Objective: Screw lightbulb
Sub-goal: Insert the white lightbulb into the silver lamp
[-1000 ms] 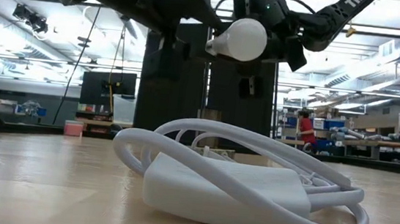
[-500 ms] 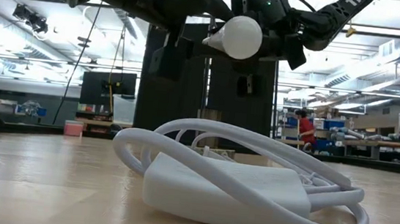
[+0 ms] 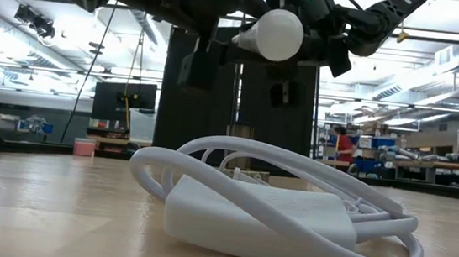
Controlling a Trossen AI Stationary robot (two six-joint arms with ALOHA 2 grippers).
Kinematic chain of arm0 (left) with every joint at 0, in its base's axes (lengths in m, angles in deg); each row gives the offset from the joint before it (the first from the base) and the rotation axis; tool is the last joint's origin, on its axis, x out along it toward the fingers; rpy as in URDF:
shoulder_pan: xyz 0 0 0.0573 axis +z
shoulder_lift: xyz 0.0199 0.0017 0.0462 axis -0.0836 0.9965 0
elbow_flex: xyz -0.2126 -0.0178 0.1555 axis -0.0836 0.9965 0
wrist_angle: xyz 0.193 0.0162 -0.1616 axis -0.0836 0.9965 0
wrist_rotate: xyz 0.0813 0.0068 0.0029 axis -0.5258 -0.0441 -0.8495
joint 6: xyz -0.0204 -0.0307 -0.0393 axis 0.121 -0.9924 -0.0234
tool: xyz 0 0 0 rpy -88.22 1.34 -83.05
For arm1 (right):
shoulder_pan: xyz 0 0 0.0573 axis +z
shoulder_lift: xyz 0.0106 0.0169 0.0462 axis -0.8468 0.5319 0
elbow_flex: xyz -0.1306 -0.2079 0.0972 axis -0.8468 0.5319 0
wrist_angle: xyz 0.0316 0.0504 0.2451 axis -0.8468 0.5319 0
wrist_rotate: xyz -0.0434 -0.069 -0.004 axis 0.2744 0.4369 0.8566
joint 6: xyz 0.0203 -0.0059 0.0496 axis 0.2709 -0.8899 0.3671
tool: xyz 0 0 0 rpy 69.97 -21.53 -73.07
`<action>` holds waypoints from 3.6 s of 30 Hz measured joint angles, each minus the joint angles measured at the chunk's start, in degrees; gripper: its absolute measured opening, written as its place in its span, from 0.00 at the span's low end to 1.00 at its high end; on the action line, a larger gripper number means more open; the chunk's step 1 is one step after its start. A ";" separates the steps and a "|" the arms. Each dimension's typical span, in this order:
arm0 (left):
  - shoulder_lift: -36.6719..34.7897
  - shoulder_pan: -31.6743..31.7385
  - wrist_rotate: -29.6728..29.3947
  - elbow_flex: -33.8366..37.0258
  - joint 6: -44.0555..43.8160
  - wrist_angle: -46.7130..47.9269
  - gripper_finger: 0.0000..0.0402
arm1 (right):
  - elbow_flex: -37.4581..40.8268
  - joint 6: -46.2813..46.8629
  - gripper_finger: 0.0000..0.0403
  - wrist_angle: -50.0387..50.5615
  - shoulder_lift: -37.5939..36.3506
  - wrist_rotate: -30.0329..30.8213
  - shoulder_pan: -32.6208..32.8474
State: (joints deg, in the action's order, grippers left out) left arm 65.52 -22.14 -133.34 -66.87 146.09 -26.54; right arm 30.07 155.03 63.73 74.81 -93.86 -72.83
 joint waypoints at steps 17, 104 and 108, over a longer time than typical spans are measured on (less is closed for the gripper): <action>0.00 -0.06 0.30 0.00 -8.52 -0.38 0.52 | 0.00 -2.25 0.61 -2.69 -0.04 -0.06 -0.68; 12.52 9.73 17.31 13.26 -90.96 -41.05 0.49 | 16.74 -45.53 0.58 15.80 -20.52 48.76 8.28; 12.44 9.85 17.47 10.96 -89.95 -36.75 0.49 | 16.74 -45.00 0.58 11.51 -18.20 47.99 8.28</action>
State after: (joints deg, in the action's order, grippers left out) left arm 77.96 -12.29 -115.88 -55.91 56.15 -63.30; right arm 46.81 110.02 75.24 56.60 -45.86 -64.55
